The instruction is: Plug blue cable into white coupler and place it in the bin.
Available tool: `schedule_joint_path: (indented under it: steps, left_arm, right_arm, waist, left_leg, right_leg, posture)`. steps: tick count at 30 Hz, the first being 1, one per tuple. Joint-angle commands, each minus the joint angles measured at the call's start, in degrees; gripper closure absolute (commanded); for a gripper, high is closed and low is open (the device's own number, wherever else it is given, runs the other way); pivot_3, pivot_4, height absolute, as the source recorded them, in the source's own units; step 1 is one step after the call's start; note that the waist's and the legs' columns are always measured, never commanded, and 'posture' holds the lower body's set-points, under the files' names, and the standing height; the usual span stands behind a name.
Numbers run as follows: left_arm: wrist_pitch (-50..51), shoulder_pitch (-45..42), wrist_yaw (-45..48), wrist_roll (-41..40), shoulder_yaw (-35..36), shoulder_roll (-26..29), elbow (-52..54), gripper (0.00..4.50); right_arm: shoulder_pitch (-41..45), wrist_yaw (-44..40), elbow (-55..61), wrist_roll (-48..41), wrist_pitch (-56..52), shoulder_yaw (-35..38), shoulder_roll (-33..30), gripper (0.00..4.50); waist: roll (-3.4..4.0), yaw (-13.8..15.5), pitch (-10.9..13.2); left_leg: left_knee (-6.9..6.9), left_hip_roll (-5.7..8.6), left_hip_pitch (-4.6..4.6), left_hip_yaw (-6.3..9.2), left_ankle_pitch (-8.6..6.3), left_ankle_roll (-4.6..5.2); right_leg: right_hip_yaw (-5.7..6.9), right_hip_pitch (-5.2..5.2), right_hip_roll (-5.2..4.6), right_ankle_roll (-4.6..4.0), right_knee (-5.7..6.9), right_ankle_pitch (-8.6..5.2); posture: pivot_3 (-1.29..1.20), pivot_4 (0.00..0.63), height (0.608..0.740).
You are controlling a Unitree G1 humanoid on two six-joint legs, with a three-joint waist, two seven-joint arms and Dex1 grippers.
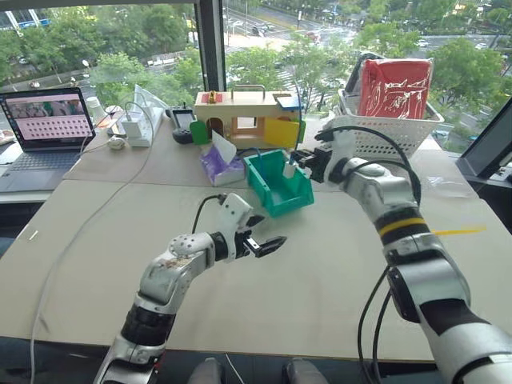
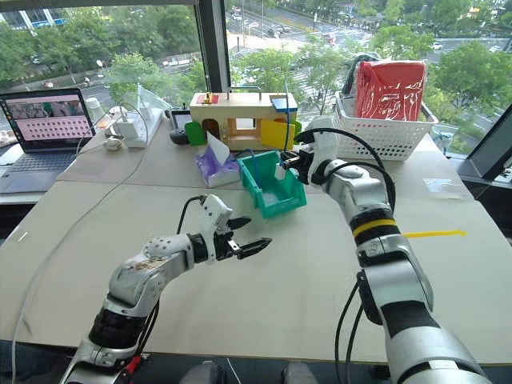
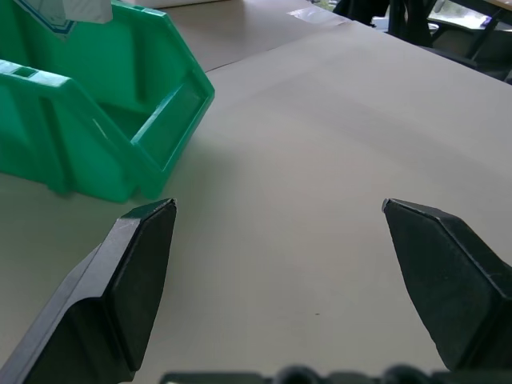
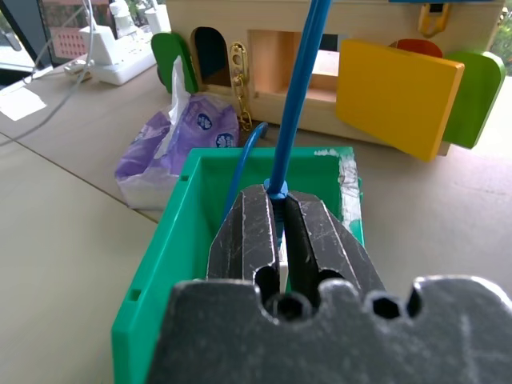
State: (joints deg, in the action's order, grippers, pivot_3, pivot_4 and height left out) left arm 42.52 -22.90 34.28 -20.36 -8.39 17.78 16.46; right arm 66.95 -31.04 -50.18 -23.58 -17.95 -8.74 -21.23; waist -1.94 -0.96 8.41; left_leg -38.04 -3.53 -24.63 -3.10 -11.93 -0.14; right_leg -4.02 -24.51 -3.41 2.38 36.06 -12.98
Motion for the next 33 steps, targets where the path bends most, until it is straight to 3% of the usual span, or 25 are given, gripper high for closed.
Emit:
schedule_joint_path:
  steps: [1,3,7,12,15,17,19,22,24,28,33]
  left_arm:
    - [0.2,2.1,-2.3,0.0,2.1,1.1,5.6,0.00]
    - [0.4,3.4,-3.8,1.0,2.7,2.4,6.5,0.00]
    - [-0.4,4.4,-5.0,0.7,4.9,3.9,7.0,0.00]
    - [-2.5,3.1,-2.9,-1.7,8.7,5.3,6.2,0.00]
    - [-3.2,2.5,-0.3,-3.8,11.6,7.1,5.3,0.00]
    - [-5.2,2.1,2.2,-4.9,14.3,9.0,2.7,0.00]
    - [-7.6,2.3,4.2,-5.7,16.1,10.2,0.6,0.00]
    - [-15.2,3.6,3.8,-1.7,16.7,11.0,-3.3,0.00]
    - [-18.5,4.3,3.4,1.7,15.3,12.0,-6.9,0.00]
    - [-21.0,5.9,7.5,-0.6,15.6,11.4,-11.7,0.00]
    - [-21.5,4.3,9.0,-1.5,15.4,10.5,-15.7,0.00]
  right_arm:
    - [4.0,-3.1,-6.4,3.9,5.5,2.4,1.6,3.62]
    - [5.4,-4.0,-8.4,4.3,6.5,4.1,2.3,3.16]
    - [7.1,-5.4,-8.9,3.3,6.7,8.7,2.5,1.65]
    - [4.2,-11.1,1.3,1.6,0.8,12.6,-1.3,0.03]
    - [-3.2,-18.3,18.1,-2.9,-9.5,13.1,-6.8,0.03]
    - [-16.1,-24.4,37.0,-7.2,-15.5,13.2,-14.2,0.03]
    - [-25.9,-24.3,49.1,-9.6,-17.7,15.2,-17.4,0.03]
    - [-38.4,-17.5,60.1,-10.6,-16.9,21.0,-16.5,0.03]
    - [-45.2,-13.3,64.8,-8.3,-14.4,23.2,-15.3,0.03]
    - [-58.7,-6.7,70.3,-5.0,-10.6,24.2,-10.0,0.03]
    - [-63.1,-1.4,68.3,0.2,-5.4,23.5,-6.3,0.03]
  waist:
    - [0.01,0.0,0.0]
    - [0.01,0.0,0.0]
    - [0.05,-0.1,0.0]
    - [0.07,0.1,0.1]
    - [0.07,0.4,0.1]
    - [0.06,1.0,0.1]
    - [0.06,1.4,0.1]
    - [0.08,0.7,0.1]
    - [0.08,0.1,0.1]
    - [0.05,0.0,0.0]
    - [0.04,0.0,0.1]
  left_leg:
    - [0.00,0.00,0.00,0.00,0.00,0.00]
    - [0.00,-0.01,0.00,0.00,0.00,-0.01]
    - [0.00,-0.01,0.01,0.00,0.01,-0.03]
    - [0.00,-0.02,0.01,0.01,0.01,-0.03]
    - [0.01,-0.02,-0.01,0.01,0.01,-0.03]
    - [0.05,-0.01,-0.03,0.07,0.01,-0.03]
    - [0.14,0.02,-0.03,0.21,-0.01,-0.05]
    - [0.17,0.01,0.00,0.13,-0.04,-0.07]
    - [0.16,0.03,0.09,0.08,-0.02,-0.09]
    - [0.16,-0.01,0.45,0.09,0.04,-0.16]
    - [0.14,0.02,0.39,0.03,0.26,-0.26]
  right_leg:
    - [0.00,0.00,0.00,0.00,0.01,0.00]
    - [0.01,-0.01,0.00,-0.01,0.03,0.00]
    - [0.02,-0.02,0.00,-0.02,0.07,0.01]
    - [0.04,-0.01,0.00,-0.02,0.06,0.01]
    - [0.05,-0.01,0.00,-0.02,0.04,0.01]
    - [0.10,0.01,-0.01,-0.01,0.02,0.00]
    - [0.16,0.10,-0.01,0.00,-0.06,-0.02]
    - [0.11,0.06,-0.01,0.00,-0.08,-0.03]
    - [0.02,0.07,-0.01,0.00,0.00,-0.02]
    - [0.00,0.32,0.06,-0.02,0.08,-0.04]
    - [-0.04,0.24,0.01,0.06,0.09,-0.04]
  posture:
    - [0.00,0.150,0.719]
    - [0.00,0.150,0.719]
    - [0.00,0.150,0.719]
    - [0.00,0.150,0.719]
    - [0.00,0.150,0.719]
    - [0.00,0.150,0.719]
    - [0.00,0.150,0.719]
    - [0.00,0.150,0.719]
    - [0.00,0.150,0.719]
    - [0.00,0.150,0.719]
    - [0.00,0.150,0.719]
